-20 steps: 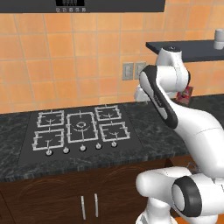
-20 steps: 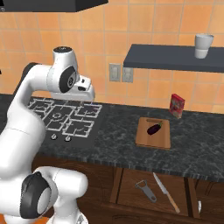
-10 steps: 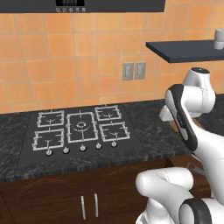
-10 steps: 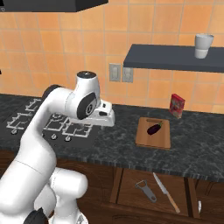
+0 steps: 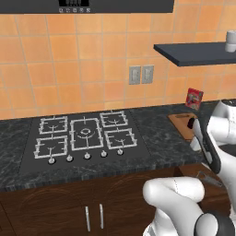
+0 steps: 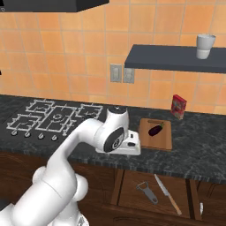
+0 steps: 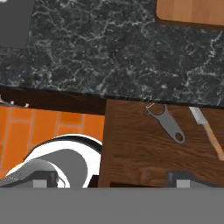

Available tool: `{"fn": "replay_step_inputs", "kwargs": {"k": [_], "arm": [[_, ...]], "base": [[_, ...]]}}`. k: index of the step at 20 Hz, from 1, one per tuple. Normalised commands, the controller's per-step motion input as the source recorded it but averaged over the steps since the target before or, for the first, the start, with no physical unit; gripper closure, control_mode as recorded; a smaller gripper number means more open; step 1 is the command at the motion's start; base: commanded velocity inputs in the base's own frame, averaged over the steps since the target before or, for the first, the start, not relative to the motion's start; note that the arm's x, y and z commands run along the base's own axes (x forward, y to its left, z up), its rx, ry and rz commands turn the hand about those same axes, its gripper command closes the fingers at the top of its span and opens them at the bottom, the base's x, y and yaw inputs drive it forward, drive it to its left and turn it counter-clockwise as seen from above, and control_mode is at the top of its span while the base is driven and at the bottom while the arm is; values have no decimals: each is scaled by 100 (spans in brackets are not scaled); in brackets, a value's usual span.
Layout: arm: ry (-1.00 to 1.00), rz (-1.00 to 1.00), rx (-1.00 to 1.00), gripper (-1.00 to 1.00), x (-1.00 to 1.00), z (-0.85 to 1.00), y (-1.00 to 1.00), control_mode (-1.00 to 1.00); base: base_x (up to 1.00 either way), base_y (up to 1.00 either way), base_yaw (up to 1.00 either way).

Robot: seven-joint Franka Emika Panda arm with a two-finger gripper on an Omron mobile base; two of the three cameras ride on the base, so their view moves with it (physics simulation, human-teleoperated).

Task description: Place the appropriate cutting tool for cutting the eggplant skin on the cutting board.

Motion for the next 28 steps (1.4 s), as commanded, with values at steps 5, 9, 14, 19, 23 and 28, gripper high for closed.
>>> {"fn": "replay_step_inputs", "kwargs": {"k": [5, 9, 14, 19, 23, 28], "arm": [[10, 2, 0, -100, 0, -82, -97, -100], [11, 0, 0, -100, 15, -67, -78, -100], [3, 0, 0, -100, -9, -67, -24, -100], [0, 0, 0, -100, 0, -57, -17, -100], [4, 0, 0, -100, 17, -32, -8, -100], [1, 0, 0, -100, 5, -36, -5, -100]], "base": [[0, 0, 0], [0, 0, 0], [0, 0, 0], [0, 0, 0], [0, 0, 0], [0, 0, 0]]}}
